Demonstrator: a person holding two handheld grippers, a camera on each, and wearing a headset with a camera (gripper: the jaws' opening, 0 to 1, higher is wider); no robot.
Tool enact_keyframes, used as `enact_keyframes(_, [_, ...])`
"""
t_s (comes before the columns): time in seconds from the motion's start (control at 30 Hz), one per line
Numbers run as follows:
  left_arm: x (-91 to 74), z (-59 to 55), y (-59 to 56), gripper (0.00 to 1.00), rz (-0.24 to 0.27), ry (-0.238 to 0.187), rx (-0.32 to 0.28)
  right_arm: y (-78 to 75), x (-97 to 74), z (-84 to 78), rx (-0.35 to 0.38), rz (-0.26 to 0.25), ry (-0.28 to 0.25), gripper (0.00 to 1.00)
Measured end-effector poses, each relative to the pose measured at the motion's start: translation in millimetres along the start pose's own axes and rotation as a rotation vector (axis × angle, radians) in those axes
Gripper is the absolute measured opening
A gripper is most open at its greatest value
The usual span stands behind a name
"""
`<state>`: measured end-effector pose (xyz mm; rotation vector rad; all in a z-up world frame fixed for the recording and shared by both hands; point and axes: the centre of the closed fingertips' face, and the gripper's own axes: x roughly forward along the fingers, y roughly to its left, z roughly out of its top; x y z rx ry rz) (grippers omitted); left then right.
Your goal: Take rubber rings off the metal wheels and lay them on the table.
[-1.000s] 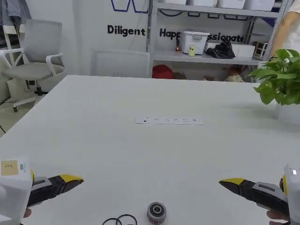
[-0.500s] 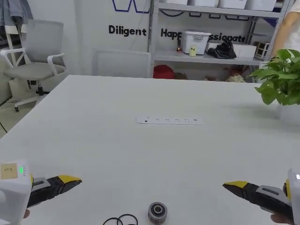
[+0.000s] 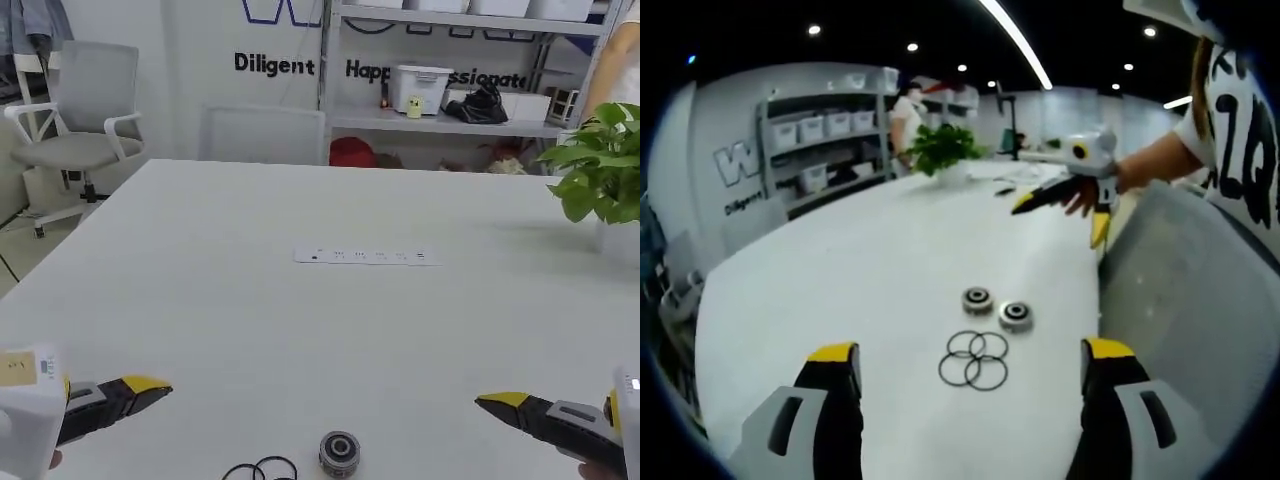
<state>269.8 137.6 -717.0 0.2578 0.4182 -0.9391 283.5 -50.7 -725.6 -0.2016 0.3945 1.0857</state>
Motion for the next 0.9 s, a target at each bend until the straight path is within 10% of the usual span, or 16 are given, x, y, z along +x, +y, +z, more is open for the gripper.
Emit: enact_keyframes(0.9, [-2.0, 2.6, 3.5, 0.92, 0.009, -0.006, -0.001, 0.2, -0.1, -2.0, -0.006, 0.000, 0.008, 0.93])
